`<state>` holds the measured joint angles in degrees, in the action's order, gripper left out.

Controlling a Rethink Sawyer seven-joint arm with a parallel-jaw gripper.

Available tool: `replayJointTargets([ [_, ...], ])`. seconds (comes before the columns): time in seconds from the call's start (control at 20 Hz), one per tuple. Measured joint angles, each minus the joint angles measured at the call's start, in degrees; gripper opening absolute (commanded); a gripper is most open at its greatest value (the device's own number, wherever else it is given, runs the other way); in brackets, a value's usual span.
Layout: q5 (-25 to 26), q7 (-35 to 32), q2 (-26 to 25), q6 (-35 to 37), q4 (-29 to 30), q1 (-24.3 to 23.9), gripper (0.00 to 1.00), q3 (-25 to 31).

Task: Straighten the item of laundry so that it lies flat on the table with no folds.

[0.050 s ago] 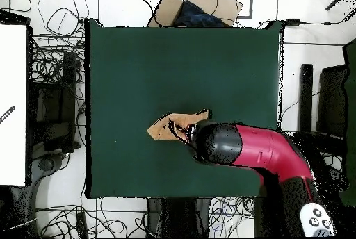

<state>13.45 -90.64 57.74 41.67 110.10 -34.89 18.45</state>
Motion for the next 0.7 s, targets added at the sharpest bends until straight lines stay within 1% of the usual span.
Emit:
replayJointTargets([
  [0.35,0.10,0.00,-0.39,-1.27,-0.87,-1.70,0.00,3.36],
  [0.45,0.10,0.00,-0.74,-2.78,-0.84,-1.73,0.00,4.60],
  [0.7,0.05,0.00,0.27,-3.64,-0.47,-1.59,0.00,5.99],
])
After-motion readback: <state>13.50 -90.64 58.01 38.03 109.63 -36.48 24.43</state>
